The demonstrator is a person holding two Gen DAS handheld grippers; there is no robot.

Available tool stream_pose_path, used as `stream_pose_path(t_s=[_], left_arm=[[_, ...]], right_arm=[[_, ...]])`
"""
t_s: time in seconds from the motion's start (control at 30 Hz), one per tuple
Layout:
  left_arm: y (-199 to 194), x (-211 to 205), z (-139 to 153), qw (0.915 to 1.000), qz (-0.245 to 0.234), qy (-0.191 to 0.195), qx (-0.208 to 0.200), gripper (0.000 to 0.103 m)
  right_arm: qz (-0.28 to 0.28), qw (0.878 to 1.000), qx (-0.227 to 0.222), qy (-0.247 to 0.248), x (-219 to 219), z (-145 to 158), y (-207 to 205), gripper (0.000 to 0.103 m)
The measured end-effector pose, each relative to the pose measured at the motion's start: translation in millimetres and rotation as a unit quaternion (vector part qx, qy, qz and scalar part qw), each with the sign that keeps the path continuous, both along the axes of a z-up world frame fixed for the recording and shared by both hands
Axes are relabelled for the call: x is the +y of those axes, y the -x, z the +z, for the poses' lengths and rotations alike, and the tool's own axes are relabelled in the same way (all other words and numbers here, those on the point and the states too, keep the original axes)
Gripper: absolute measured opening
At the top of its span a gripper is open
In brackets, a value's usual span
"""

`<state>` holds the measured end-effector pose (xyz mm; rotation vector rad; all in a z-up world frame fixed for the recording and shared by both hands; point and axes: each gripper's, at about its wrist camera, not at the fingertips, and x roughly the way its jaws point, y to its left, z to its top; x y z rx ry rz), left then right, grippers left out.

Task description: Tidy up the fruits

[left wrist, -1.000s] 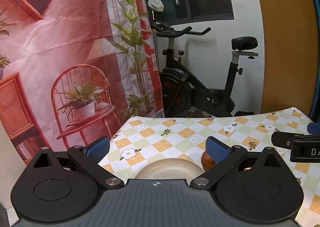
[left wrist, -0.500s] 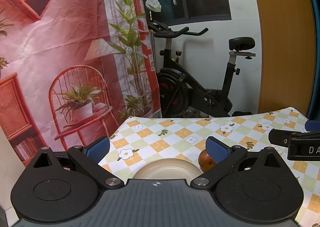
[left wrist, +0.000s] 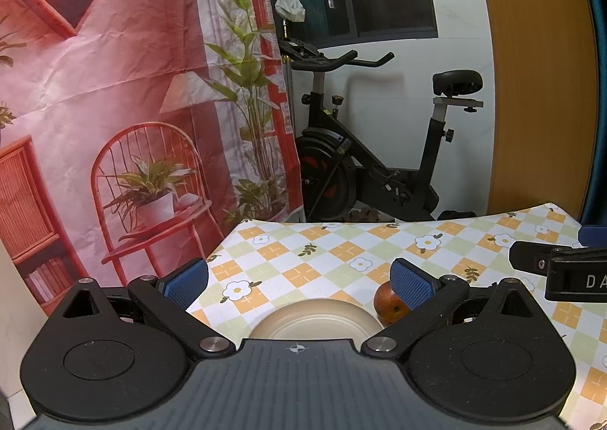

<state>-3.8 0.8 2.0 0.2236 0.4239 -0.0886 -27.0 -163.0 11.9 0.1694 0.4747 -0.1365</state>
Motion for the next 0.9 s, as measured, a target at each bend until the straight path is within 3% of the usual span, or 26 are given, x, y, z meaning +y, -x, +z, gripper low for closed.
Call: stream_pose_path(t_s=[0.9], left_arm=[[0.0,0.5,0.0,1.0000,0.000,0.002,0.001,0.103]], right_arm=[[0.000,1.000,-0.001,0.001,-0.1,-0.9,1.0,0.103]])
